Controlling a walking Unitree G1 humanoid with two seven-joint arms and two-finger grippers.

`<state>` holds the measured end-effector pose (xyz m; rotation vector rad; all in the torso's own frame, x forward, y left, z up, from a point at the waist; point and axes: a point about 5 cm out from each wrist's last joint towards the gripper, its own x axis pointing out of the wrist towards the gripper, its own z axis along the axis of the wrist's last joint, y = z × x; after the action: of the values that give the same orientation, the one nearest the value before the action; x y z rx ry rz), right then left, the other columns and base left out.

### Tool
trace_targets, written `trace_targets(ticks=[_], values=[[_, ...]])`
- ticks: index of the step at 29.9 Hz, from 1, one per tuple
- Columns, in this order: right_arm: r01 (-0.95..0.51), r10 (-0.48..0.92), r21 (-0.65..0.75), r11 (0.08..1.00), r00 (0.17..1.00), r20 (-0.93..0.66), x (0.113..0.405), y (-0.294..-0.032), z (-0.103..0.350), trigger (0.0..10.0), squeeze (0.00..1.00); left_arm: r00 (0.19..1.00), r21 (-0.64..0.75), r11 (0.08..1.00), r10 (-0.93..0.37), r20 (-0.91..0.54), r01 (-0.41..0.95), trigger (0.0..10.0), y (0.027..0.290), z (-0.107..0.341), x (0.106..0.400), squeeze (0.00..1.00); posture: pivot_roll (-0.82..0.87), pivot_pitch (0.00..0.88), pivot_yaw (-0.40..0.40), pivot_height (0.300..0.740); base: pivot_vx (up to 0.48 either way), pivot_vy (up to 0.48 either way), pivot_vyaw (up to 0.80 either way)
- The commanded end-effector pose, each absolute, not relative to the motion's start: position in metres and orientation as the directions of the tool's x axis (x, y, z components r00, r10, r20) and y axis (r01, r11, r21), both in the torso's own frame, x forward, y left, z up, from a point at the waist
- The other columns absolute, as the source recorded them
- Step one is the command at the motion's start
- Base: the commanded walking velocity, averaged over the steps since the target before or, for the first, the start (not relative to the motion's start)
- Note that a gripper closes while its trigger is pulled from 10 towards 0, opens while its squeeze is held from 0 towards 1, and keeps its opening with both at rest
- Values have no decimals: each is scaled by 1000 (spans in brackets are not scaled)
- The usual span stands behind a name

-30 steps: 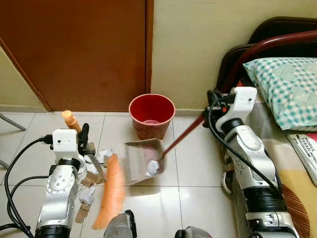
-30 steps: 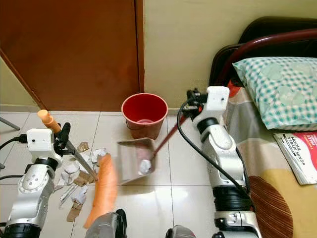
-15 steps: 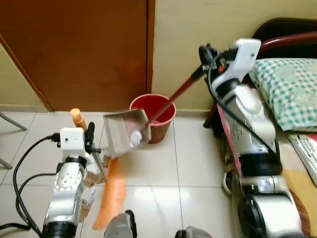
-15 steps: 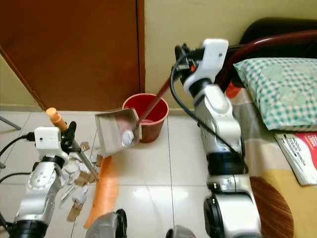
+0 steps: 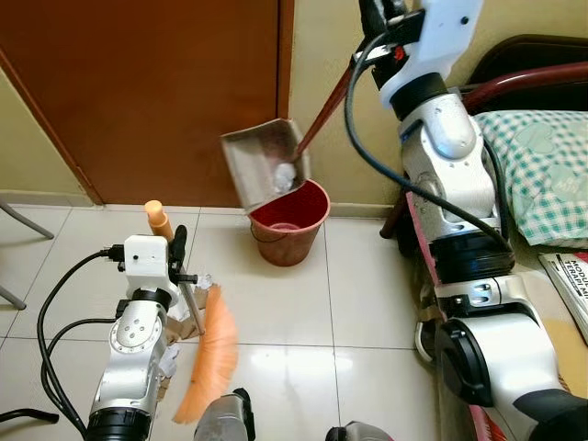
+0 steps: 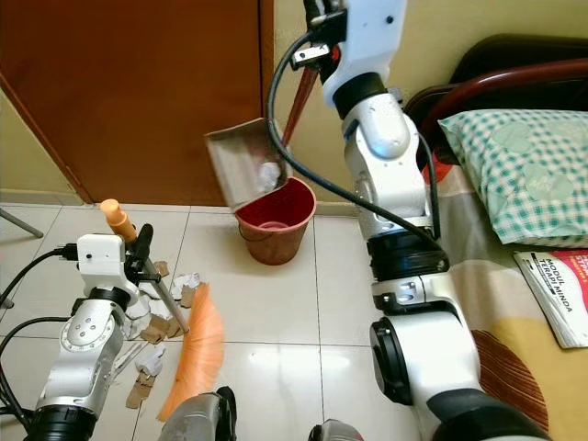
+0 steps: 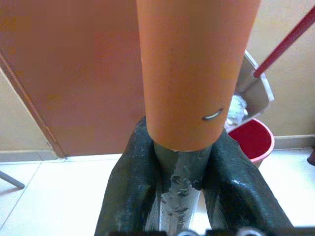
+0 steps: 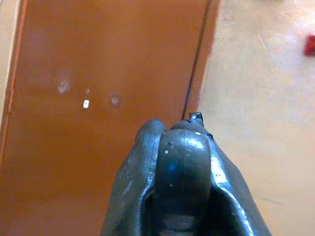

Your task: Sweep floor

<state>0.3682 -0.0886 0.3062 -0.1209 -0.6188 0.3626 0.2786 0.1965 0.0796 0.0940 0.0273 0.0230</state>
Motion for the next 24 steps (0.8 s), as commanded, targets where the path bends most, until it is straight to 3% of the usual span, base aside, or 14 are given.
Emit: trace_targets(ticks=[1,6,8,9,20,24], values=[[-263,399,-306,915,695,598,361,-77,314,10000,0,997,90,996,13,-70,-7,10000,194,71,277,0,31,61,-20,740,0,0,0],[-233,547,-534,812,620,562,352,-44,281,10000,0,997,87,996,6,-71,0,10000,190,70,278,0,40,60,-21,740,0,0,0],[-233,547,-534,812,620,562,352,-44,281,10000,0,997,87,996,6,-71,0,10000,190,70,278,0,40,60,-21,740,0,0,0],[-215,602,-612,761,585,543,347,-34,269,10000,0,997,86,996,3,-71,4,10000,188,70,278,0,40,60,-21,740,0,0,0],[-201,736,-756,623,476,481,326,-11,231,10000,0,997,82,997,-3,-71,9,10000,186,69,280,0,38,62,-23,740,0,0,0],[-280,805,-795,538,450,387,320,-2,208,10000,0,998,79,997,-10,-69,16,10000,183,70,282,0,35,61,-24,740,0,0,0]])
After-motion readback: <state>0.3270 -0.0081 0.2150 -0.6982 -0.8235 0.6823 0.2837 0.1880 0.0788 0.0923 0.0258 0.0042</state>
